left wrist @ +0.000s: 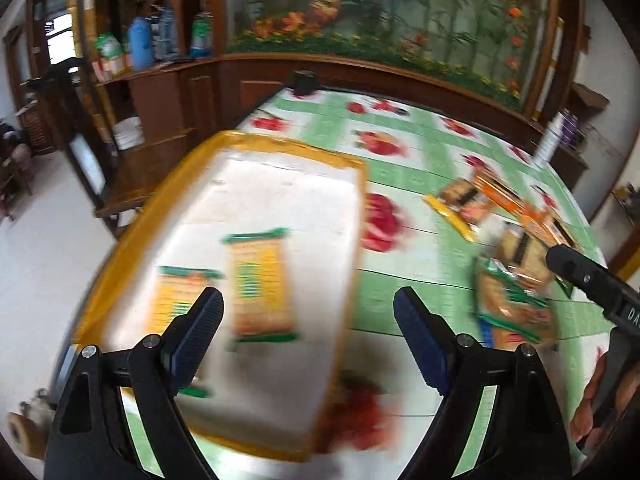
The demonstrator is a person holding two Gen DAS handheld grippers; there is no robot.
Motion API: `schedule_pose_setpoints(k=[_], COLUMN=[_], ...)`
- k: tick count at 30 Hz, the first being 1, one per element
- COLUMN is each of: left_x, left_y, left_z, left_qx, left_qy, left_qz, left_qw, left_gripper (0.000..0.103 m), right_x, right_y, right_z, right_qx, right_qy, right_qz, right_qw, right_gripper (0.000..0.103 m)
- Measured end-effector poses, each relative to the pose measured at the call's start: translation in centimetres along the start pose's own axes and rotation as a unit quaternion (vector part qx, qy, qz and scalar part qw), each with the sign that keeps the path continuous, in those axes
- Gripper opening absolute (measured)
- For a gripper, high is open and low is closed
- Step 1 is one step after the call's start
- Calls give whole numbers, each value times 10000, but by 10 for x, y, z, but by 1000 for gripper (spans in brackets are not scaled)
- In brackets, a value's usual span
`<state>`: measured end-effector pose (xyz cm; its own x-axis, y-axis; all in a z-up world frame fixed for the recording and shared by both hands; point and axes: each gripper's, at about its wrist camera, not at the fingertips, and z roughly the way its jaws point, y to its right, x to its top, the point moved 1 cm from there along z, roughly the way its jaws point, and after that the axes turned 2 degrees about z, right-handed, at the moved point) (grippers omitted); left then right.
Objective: Organize snacks
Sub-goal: 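Move the left gripper back to the table and grasp a round biscuit pack, then grasp the green-labelled round Xiangcong biscuit pack with the right gripper while left holds its pack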
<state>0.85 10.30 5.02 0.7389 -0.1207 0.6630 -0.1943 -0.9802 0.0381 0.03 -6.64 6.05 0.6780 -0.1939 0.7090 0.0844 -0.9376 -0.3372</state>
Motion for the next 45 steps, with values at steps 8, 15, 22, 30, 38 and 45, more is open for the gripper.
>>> schedule_pose_setpoints(k=[8,15,22,30,38,45], left_x=[4,21,28,29,38,41], left_y=[84,151,205,220,190,144], left_z=[18,25,47,68,66,52], left_qx=[-707,-972,-973,-1049,-1173,-1043], left_qy=[-246,-157,-322,-426,-416,-228], left_qz=[600,1401,2435,2542,1939,1393], left_qw=[9954,9852,9645,9605,9731,9845], left_gripper=[88,88,88,77,50,49], right_x=[-21,-28,-28,-31,-32,-32], right_y=[68,116,132,140,136,103], right_z=[-41,-64,-73,-67,-60,-39], right_qx=[-372,-589,-613,-558,-566,-350], right_qy=[30,147,205,177,101,-82], right_qz=[255,609,736,857,847,622], right_qw=[9990,9963,9952,9946,9947,9974], right_gripper=[78,78,84,84,84,84])
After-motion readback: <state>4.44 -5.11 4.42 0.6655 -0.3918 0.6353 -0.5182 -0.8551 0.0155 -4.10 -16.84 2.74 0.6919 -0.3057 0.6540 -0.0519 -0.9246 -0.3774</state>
